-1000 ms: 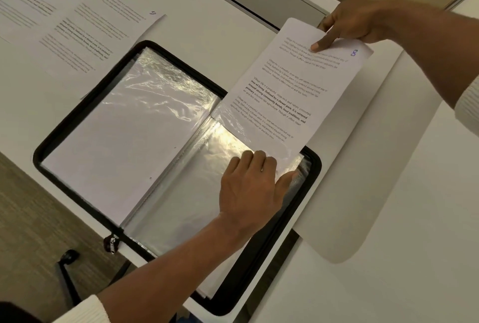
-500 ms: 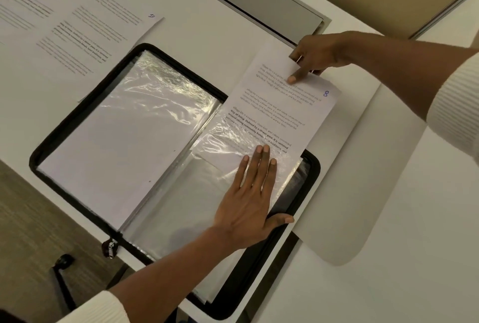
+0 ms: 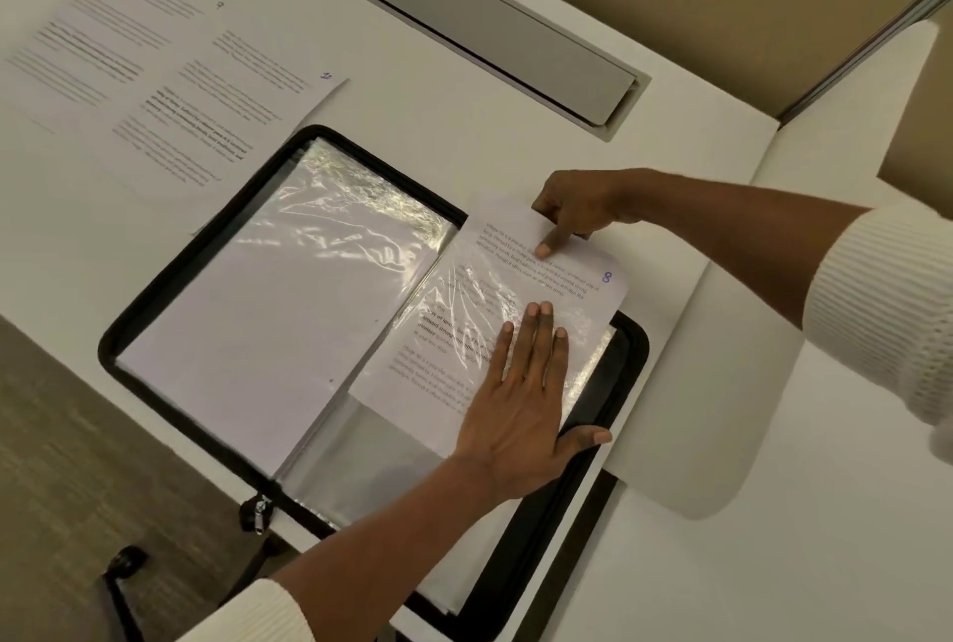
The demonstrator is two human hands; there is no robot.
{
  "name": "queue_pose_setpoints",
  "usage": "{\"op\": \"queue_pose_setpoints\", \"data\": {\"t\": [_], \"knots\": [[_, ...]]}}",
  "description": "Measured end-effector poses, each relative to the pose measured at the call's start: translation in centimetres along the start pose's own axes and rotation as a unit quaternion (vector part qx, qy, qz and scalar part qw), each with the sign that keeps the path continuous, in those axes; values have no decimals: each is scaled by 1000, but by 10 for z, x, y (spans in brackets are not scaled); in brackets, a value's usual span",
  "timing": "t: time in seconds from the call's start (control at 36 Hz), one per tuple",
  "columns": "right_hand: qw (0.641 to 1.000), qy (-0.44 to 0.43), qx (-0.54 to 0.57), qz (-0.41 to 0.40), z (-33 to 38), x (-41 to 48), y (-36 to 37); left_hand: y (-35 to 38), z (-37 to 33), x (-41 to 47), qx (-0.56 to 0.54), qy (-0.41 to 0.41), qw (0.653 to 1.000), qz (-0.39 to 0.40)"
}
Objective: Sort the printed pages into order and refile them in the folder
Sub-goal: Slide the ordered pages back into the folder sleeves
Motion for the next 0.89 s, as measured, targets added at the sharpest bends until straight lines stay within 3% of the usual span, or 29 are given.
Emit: {"op": "queue_pose_setpoints", "data": {"t": [0.14,0.31,0.44,0.89], "knots": [[998,8,-8,-56,-1,-2,16,-10,4,-11,-6,-19,1000,-24],[969,-2,76,-236,-8,-13,27,-17,30,-44,12,-100,994,-50],[945,4,101,-310,-7,-19,43,-16,47,-65,13,-107,994,-28],[953,7,122,-278,13,-41,98,-12,42,-68,12,-76,996,-51]]}}
Point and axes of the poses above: each hand's wrist, its own x-axis towards the middle knuckle, its own y-axis out of the palm, z = x × y, the point moved 1 cm from there along x, towards the middle knuckle, and after that the axes turned 15 degrees about y, right-handed, at the moved point
